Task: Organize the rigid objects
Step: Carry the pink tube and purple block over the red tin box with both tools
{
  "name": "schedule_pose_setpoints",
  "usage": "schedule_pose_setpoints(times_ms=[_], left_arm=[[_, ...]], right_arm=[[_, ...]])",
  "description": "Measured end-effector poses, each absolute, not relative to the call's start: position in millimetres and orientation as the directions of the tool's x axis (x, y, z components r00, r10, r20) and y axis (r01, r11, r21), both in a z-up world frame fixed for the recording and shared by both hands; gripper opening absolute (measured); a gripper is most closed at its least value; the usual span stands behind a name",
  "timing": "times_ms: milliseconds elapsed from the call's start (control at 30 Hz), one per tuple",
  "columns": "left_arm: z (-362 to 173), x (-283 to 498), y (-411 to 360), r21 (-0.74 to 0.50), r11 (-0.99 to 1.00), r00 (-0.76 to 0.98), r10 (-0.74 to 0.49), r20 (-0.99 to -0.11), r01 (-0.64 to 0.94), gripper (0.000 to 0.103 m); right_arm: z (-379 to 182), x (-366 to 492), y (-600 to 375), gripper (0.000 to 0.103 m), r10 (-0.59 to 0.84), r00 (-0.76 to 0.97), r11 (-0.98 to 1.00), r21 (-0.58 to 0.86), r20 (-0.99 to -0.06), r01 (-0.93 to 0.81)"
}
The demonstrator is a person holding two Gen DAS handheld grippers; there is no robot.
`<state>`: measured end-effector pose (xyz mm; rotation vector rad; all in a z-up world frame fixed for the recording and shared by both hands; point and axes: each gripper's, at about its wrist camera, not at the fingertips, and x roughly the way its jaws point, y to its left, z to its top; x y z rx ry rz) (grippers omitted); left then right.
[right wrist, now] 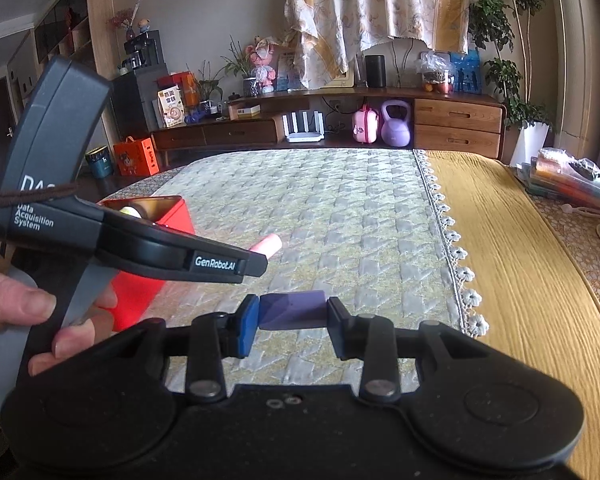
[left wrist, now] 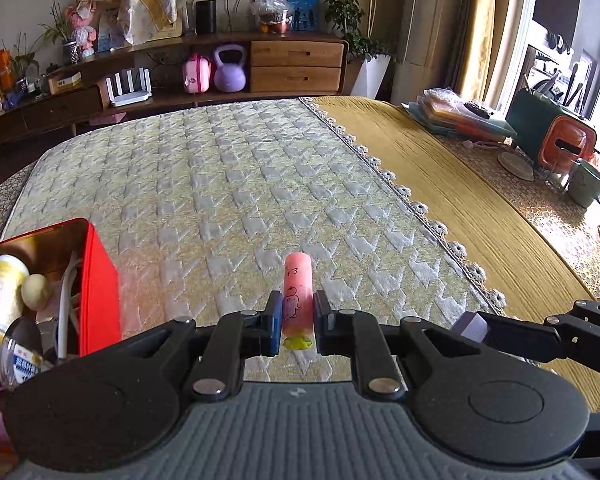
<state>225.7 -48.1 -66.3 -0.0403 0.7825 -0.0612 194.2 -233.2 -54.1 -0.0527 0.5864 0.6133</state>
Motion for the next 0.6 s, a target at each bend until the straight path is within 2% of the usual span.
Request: schedule_pose_setpoints(times_ms=[367,600], left_arm=[[-35,163,-10,-0.126,0.992,0.725,-0.078,-0.684,-0.012,0.015],[-17,134,35,-0.144,0.985,0.768,-0.018,-0.640,-0.098,0.015]], right_arm=[[-21,155,-202,0.035,0.575,0.642,0.778,0.099,-0.507,-0.620],[-14,132,-167,0.035,0.601,0.619,0.742,0.065,-0.506,-0.667]])
